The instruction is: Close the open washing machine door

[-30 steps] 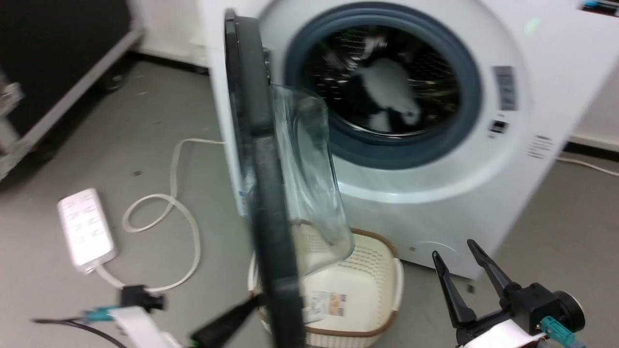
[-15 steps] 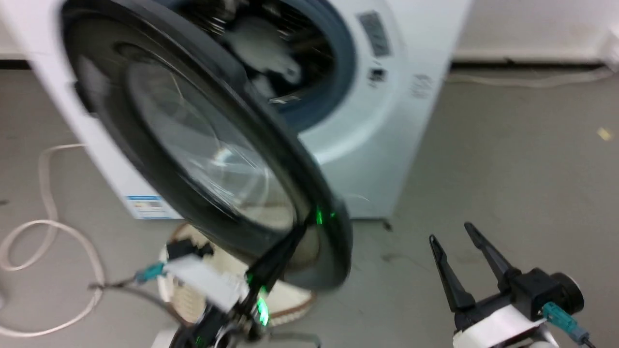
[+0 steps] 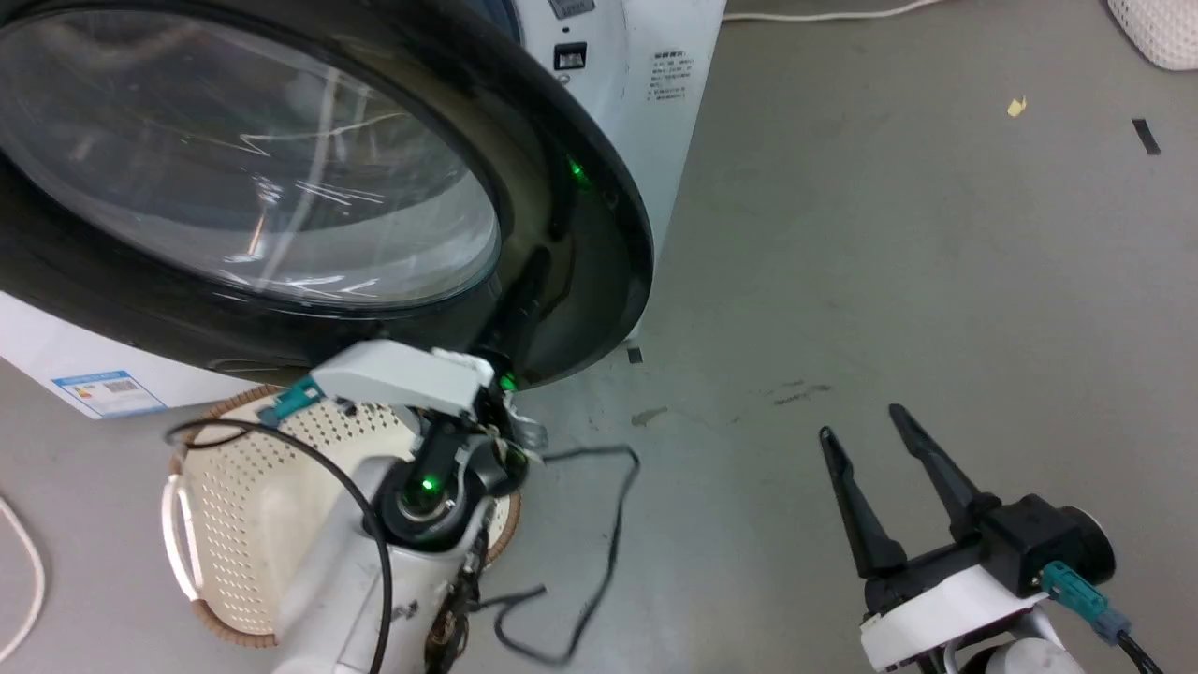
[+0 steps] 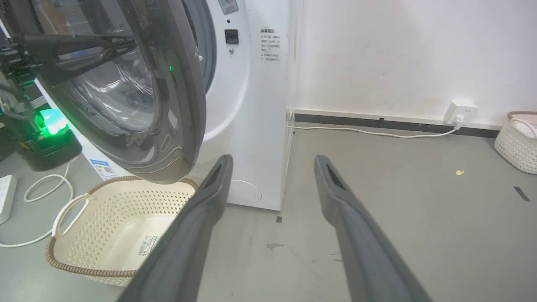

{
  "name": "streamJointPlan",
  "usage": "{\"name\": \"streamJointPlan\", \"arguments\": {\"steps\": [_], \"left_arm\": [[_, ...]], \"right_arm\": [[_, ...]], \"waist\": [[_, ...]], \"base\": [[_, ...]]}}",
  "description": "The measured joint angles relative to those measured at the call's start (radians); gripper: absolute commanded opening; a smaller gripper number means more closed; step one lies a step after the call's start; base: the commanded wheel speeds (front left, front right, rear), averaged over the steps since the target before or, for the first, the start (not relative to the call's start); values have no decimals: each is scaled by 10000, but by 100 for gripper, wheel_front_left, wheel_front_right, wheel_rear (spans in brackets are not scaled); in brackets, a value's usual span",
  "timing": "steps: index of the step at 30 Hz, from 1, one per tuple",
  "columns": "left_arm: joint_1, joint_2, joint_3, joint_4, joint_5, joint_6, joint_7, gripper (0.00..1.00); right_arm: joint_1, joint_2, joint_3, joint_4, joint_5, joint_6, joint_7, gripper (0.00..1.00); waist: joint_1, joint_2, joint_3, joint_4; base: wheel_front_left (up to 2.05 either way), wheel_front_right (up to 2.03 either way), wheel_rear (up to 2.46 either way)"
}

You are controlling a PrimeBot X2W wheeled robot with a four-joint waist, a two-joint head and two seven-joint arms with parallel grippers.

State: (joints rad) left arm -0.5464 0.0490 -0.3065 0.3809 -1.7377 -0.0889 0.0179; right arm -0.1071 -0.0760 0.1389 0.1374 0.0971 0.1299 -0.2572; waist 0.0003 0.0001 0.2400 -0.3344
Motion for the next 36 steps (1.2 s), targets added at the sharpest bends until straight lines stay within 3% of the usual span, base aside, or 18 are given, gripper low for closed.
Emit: {"name": "streamJointPlan", "arguments": {"steps": [8,9,10,11,15,19,22,26,30,36], "left_arm": [[846,52,-570,422,176,-337,-188,0],[1196,134,-723,268,384,-360,-194,6],[1590,247,-863,27,616,-364,-236,42],[1995,376,-984,-247,899,-370,-366,100],[3443,1342,-1590,-1229,2569,-372,-1156,100],[4114,2614,-2013,-1603,5241,-359,-2420,100],[4288,3026,-1919,-1902,7133,-35,-2708,100],[4561,3026,-1356,-2541,10128,654,-2742,100],[5166,2545,-556,-3108,12677,1363,-2744,100],[6040,1835,485,-3856,14866,1879,-2744,100]], "right_arm": [[161,-13,-313,12,-96,0,0,100],[261,-21,-316,8,-96,0,0,100],[382,-36,-330,-2,-96,0,0,100],[512,-52,-370,-15,-94,0,0,100],[1026,-132,-573,-171,-92,0,0,100],[1360,-178,-594,-339,-88,0,-2,100],[1516,-217,-602,-397,-86,0,0,100],[1729,-213,-639,-445,-79,0,0,100],[1852,-194,-541,-426,-79,0,0,100],[1979,-123,-447,-380,-81,0,0,100]], "waist": [[-3,0,-700,593],[-3,0,-843,700],[-3,0,-1000,814],[-4,0,-1160,929],[-6,0,-1771,1502],[-6,0,-2190,2213],[-5,-1,-2424,2730],[-5,-1,-2661,3320],[-4,0,-2846,3640],[-5,0,-2980,3712]], "base": [[0,0,0],[0,0,0],[0,0,0],[0,0,0],[0,0,0],[0,0,0],[0,0,0],[0,0,0],[0,0,0],[0,0,0]]}}
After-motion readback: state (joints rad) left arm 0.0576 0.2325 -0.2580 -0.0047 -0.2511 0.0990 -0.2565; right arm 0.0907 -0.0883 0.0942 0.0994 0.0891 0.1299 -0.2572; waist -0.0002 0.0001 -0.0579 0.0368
